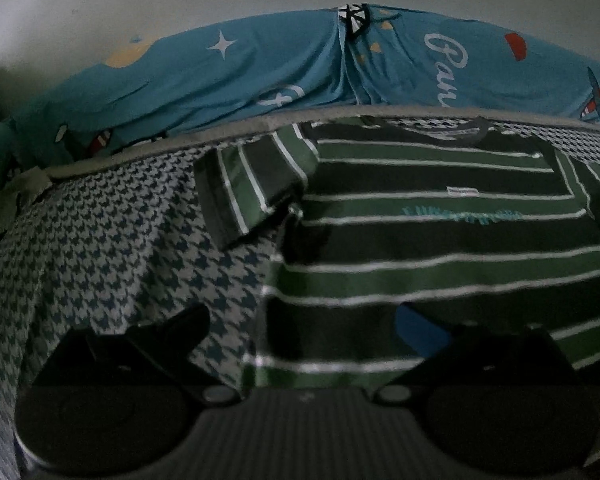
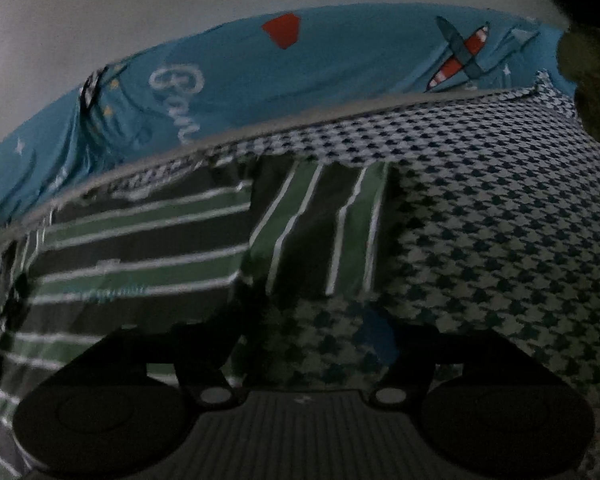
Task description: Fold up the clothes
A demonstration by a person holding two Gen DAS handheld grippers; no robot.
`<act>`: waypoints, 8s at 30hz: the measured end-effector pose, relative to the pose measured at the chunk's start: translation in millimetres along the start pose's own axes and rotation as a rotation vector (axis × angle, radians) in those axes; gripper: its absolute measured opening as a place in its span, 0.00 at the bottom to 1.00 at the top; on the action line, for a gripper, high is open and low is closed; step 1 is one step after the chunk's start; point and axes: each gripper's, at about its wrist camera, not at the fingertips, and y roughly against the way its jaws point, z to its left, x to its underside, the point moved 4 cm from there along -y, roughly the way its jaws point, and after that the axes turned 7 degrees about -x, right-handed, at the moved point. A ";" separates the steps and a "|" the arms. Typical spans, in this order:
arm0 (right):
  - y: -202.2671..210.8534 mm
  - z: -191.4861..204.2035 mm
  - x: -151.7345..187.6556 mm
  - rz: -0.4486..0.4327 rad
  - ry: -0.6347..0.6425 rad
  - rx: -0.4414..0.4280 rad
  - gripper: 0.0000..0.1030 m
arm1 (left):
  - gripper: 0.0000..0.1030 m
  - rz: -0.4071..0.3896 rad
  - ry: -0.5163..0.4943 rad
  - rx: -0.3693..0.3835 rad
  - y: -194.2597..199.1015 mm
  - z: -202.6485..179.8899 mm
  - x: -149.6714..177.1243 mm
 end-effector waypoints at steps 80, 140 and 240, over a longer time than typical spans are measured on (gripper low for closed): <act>-69.5 95.6 -61.3 -0.106 0.075 -0.348 0.24 | 1.00 0.041 0.112 -0.008 -17.1 42.0 -17.2; -89.6 145.4 22.0 0.183 0.290 -0.120 0.71 | 0.70 -0.094 0.329 0.010 -189.6 100.3 -47.6; -95.4 122.9 -4.8 0.162 0.169 -0.137 0.75 | 0.51 -0.173 0.185 0.129 -150.4 -2.1 -93.7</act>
